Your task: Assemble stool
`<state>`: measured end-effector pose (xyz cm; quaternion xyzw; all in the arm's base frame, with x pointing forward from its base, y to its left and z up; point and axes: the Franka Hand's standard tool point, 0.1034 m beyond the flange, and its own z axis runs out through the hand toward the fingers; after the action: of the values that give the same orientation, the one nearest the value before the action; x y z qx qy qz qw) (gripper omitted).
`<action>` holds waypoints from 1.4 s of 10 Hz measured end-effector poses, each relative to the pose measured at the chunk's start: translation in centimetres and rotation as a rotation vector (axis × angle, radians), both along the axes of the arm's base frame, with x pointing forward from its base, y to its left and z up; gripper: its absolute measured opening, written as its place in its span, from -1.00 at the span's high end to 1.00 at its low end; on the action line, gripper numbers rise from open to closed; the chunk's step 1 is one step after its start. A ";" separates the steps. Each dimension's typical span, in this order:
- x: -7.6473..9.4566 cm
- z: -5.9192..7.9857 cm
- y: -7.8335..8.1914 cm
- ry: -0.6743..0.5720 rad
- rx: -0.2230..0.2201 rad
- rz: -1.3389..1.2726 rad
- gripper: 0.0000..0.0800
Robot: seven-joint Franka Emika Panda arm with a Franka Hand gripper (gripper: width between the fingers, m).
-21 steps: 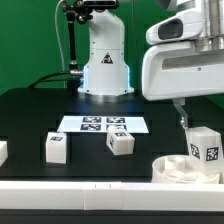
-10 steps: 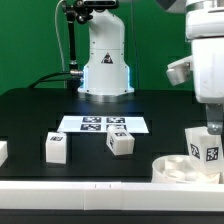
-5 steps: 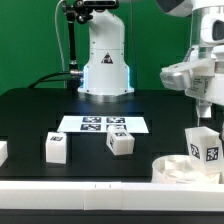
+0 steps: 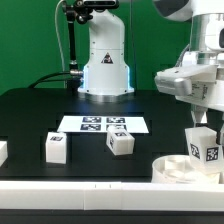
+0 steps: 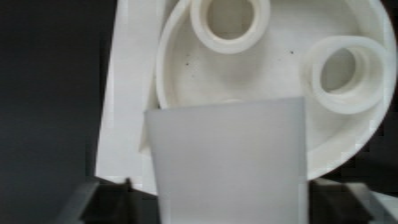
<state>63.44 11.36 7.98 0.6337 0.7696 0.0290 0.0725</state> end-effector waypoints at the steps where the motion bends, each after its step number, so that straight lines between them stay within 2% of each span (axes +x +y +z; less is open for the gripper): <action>1: 0.0 0.1 0.0 -0.001 0.000 -0.001 0.05; 2: 0.0 0.1 0.0 -0.001 0.000 -0.003 0.14; 4: 0.0 0.1 -0.1 -0.002 0.003 -0.023 0.14; 6: 0.0 0.1 0.0 0.000 0.040 -0.279 0.14; 10: -0.5 0.1 0.2 0.039 0.074 -0.774 0.14; 11: -0.2 0.2 0.4 0.022 0.094 -0.841 0.14; 14: -0.2 0.2 0.4 0.012 0.115 -1.012 0.14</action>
Offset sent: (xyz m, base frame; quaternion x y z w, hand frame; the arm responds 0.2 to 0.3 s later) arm 0.0000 0.0000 0.0000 0.0000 0.0000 0.0000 1.0000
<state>63.20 11.76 8.19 0.9303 0.3636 0.0287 0.0379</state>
